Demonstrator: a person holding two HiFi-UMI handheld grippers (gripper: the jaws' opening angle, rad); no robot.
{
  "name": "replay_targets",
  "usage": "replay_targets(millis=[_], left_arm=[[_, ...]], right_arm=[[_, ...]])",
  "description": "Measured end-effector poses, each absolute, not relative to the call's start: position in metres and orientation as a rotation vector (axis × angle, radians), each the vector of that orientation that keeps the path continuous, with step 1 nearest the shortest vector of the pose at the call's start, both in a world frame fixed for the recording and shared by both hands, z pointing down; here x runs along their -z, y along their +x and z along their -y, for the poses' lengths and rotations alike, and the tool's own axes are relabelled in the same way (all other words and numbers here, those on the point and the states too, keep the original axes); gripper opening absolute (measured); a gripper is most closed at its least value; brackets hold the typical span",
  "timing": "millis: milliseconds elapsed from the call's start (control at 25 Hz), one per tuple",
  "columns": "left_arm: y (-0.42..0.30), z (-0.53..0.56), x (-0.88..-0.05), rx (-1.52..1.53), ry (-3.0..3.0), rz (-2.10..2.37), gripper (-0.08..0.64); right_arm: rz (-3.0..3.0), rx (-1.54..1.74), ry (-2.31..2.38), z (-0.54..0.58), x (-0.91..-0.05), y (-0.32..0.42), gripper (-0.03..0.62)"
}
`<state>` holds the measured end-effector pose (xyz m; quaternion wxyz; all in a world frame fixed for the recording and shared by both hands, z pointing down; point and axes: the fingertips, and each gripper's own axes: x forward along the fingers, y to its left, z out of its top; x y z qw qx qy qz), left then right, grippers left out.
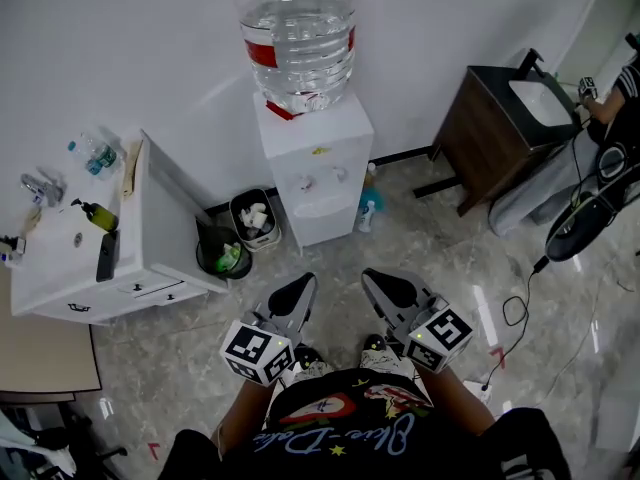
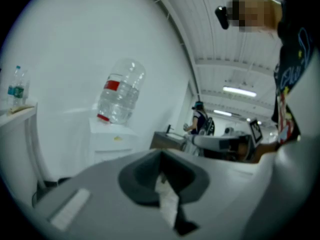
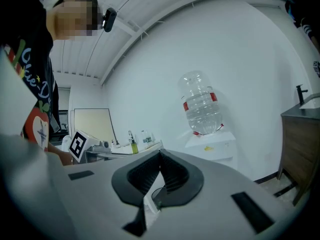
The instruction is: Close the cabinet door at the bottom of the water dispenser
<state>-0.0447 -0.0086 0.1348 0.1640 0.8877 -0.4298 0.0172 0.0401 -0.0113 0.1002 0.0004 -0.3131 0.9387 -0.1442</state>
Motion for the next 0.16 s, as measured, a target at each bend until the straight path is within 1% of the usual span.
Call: replay_targets(millis=[160], left_arm=[[-0.055, -0.006, -0.136, -0.081, 2.545, 1.209, 0.002]], right_arm=[[-2.883, 0.495, -0.955, 0.002, -0.094, 0.024, 0.015]])
